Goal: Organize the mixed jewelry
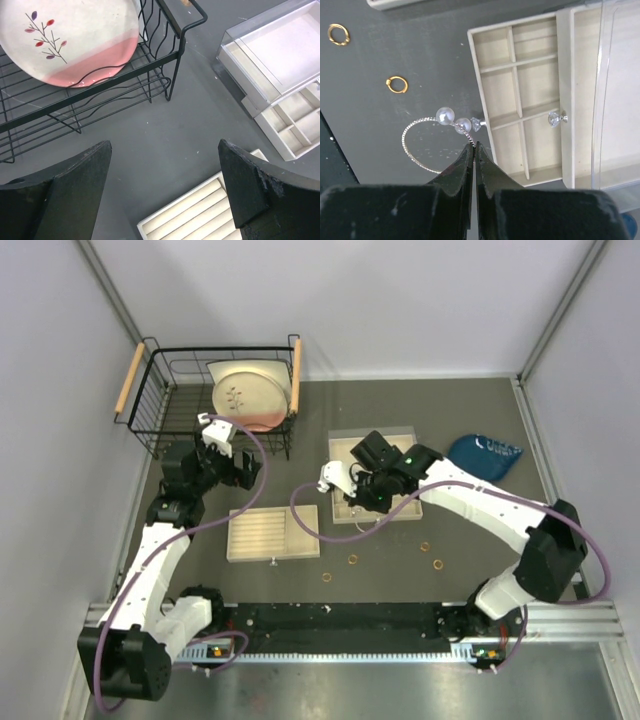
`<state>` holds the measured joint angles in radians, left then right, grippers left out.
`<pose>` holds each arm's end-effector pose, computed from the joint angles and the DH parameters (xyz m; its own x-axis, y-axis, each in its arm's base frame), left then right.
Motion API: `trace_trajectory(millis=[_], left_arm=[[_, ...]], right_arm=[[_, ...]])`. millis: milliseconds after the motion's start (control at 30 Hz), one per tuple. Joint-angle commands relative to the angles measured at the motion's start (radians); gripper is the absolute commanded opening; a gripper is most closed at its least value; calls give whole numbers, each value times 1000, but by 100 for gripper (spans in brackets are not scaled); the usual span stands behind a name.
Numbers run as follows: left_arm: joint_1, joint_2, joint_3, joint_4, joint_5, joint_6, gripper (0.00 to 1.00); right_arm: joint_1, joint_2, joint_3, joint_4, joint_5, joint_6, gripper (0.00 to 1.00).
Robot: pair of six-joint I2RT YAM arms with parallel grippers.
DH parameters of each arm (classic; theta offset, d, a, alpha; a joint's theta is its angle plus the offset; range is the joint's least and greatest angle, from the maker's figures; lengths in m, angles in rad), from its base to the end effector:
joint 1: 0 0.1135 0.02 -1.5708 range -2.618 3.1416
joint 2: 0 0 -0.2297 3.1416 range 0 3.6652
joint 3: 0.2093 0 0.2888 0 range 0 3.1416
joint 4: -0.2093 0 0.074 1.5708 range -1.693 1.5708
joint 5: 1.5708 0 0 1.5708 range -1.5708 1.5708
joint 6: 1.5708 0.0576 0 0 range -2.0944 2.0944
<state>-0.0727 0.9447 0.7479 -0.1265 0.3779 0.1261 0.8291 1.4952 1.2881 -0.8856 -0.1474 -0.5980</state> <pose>0.2928 -0.0426 0.2627 -0.2620 0.1363 -0.9554 0.4530 0.8915 0.0030 0.2314 0.2650 0.2269 -0.0594 -0.8892 -0.4537 -0.9782 0.1425 -0.1513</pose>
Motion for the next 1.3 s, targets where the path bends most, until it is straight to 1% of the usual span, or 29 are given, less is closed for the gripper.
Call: trace_trajectory(millis=[0, 100, 267, 433, 533, 800, 1267], left_arm=[[2, -20, 2, 47, -24, -8, 93], [1, -21, -4, 54, -20, -6, 93], [2, -14, -7, 60, -14, -8, 93], [1, -11, -15, 73, -16, -14, 93], [1, -15, -18, 71, -16, -14, 93], [2, -17, -25, 73, -14, -10, 93], [1, -20, -30, 76, -10, -11, 93]], right_arm=[[10, 34, 4, 17, 77, 24, 0], [-19, 40, -22, 57, 114, 43, 0], [-108, 56, -30, 82, 137, 52, 0], [-134, 60, -107, 204, 221, 53, 0], [-143, 86, -142, 238, 227, 58, 0], [-238, 189, -113, 241, 186, 130, 0], [-321, 246, -73, 238, 207, 208, 0]])
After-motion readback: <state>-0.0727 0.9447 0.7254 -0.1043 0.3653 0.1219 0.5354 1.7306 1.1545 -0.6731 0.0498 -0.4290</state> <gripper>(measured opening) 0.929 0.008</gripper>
